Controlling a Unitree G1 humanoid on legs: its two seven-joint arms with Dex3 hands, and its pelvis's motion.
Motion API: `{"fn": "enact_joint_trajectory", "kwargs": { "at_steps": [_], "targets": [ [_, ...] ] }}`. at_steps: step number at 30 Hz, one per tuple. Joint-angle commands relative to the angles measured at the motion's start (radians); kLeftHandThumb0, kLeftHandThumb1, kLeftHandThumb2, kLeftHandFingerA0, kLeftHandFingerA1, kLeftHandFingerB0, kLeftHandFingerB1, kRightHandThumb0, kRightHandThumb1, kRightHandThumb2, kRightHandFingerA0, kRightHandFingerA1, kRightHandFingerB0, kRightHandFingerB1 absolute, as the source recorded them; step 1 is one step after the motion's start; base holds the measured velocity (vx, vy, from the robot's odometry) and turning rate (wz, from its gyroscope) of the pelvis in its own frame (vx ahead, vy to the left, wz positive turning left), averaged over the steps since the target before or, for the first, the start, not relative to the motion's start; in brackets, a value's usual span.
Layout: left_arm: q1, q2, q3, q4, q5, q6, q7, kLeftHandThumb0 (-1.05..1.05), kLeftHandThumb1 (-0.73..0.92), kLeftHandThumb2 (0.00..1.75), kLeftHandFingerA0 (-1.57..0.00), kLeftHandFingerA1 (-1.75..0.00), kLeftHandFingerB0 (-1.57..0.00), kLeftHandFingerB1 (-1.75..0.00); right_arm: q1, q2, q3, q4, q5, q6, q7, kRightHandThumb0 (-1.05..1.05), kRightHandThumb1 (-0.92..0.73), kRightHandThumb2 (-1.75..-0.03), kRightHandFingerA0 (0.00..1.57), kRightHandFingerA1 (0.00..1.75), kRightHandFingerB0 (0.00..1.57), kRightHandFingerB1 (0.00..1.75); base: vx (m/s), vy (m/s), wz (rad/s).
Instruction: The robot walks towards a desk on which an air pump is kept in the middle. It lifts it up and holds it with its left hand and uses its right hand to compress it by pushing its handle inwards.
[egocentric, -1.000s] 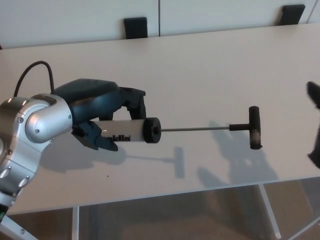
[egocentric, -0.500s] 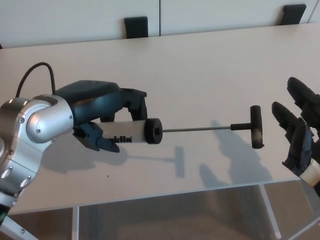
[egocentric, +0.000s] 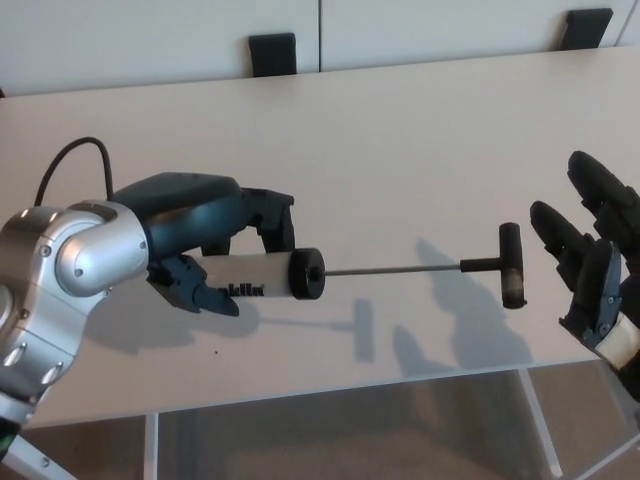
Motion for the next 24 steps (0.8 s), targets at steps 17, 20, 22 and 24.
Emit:
{"fn": "enact_joint_trajectory", "kwargs": {
  "at_steps": [17,20,22,24],
  "targets": [
    [0.022,0.007,-0.047,0.001,0.039,-0.023,0.011,-0.03,0.81,0.53,-0.58,-1.65,-0.48,-1.41,-0.024,0.007,0.006,-0.041,0.005,0.035,-0.007,-0.88,-0.91,-0.71,0.11,0.29,0.07,0.22,0.0,0.0,0.0],
    [0.026,-0.006,-0.054,-0.007,0.042,-0.004,0.006,-0.02,0.79,0.53,-0.57,-1.63,-0.49,-1.39,-0.027,0.013,0.011,-0.035,-0.001,0.034,-0.011,-0.8,-0.72,-1.15,0.04,0.42,0.03,0.27,0.0,0.0,0.0],
    [0.027,-0.009,-0.056,-0.007,0.043,-0.003,0.007,-0.02,0.79,0.53,-0.57,-1.63,-0.49,-1.39,-0.028,0.013,0.013,-0.033,-0.004,0.032,-0.011,-0.8,-0.72,-1.15,0.04,0.42,0.03,0.27,0.0,0.0,0.0],
    [0.028,-0.01,-0.058,-0.008,0.047,-0.004,0.008,-0.02,0.79,0.53,-0.57,-1.64,-0.49,-1.4,-0.028,0.013,0.015,-0.03,-0.008,0.031,-0.012,-0.84,-0.75,-1.14,0.07,0.41,0.07,0.25,0.0,0.0,0.0]
  ]
}}
